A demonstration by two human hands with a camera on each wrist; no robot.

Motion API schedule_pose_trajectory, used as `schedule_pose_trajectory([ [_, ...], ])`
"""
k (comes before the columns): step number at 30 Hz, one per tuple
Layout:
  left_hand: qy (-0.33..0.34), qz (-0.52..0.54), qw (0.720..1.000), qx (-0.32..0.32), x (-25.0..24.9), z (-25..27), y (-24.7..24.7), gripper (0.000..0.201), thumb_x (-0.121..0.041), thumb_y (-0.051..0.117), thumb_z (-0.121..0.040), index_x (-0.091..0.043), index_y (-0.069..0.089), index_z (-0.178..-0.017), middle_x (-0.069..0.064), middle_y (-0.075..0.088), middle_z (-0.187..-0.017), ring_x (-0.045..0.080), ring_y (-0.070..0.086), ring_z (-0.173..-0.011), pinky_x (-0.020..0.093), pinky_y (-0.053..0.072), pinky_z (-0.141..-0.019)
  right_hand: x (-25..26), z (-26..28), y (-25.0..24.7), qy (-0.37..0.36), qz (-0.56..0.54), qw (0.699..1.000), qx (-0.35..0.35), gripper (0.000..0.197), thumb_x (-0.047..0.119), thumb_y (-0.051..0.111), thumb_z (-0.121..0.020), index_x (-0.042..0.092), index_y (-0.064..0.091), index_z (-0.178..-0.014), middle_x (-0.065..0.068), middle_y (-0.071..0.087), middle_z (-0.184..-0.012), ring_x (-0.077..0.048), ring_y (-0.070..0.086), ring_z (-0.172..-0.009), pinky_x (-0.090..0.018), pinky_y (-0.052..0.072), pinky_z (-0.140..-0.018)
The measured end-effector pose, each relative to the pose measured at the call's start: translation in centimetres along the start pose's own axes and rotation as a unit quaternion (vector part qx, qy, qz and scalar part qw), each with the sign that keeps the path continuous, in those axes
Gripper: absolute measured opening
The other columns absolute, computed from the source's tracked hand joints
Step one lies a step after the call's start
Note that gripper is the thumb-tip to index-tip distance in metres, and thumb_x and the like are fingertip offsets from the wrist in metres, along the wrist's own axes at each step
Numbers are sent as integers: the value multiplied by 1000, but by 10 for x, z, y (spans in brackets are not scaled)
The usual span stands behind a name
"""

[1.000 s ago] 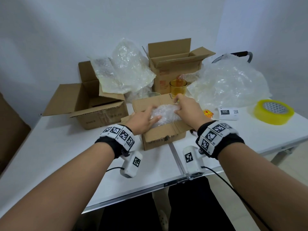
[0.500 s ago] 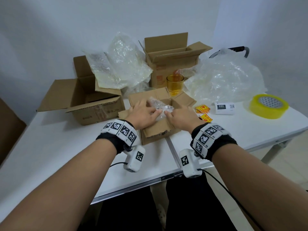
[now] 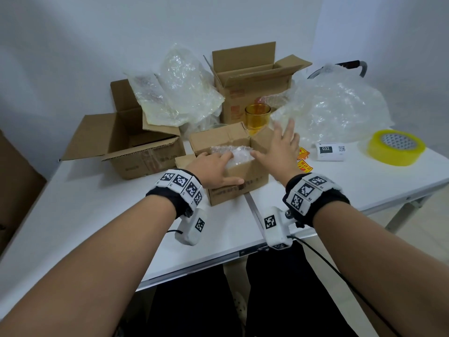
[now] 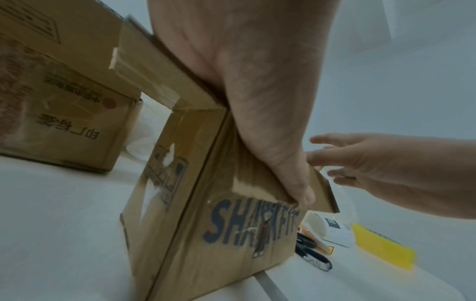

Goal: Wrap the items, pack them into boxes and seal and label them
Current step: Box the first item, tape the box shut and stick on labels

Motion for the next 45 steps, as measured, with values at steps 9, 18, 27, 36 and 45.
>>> schedule_pose_trajectory([
  [9,1,23,1000,-6,5,-3,-2,72,-72,47,-85,-24,41,-138,7,58,-133,25,55,-120,43,29,-111,11,9,19,-91,-118,987,60,53,43,58,-93,20,46,-140,-1,57,-135,-19,49,-127,-38,43,-104],
  [18,-34,-19,994,-101,30,7,-2,79,-84,37,-77,-45,33,-146,-5,30,-152,24,34,-137,48,21,-114,22,17,44,-176,111,968,138,60,52,53,-93,23,43,-144,-2,34,-154,-35,9,-146,-48,21,-117],
  [27,-190,190,923,-275,61,51,-17,56,-22,54,-97,-23,34,-149,16,15,-160,33,5,-149,48,10,-120,29,22,49,-163,156,963,147,61,54,46,-95,22,39,-146,-8,28,-156,-39,7,-146,-47,11,-119],
  [36,-247,302,901,-188,66,48,-19,63,-11,46,-92,-20,27,-151,20,33,-148,36,32,-135,43,31,-110,29,22,41,-147,122,968,163,58,53,52,-93,24,46,-142,-8,27,-153,-36,8,-144,-47,16,-119],
  [45,-106,365,897,-224,28,34,-21,51,-34,53,-99,-17,41,-145,2,55,-137,16,54,-121,31,44,-102,31,24,42,-152,126,967,160,58,53,52,-93,24,45,-142,-10,29,-150,-37,10,-143,-46,13,-118],
])
Point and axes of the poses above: each hand's wrist, its own z-axis away from the middle knuckle, its own y-axis out of the palm, x = y × z, the point moved 4 cm from there along -z, towards the middle knuckle
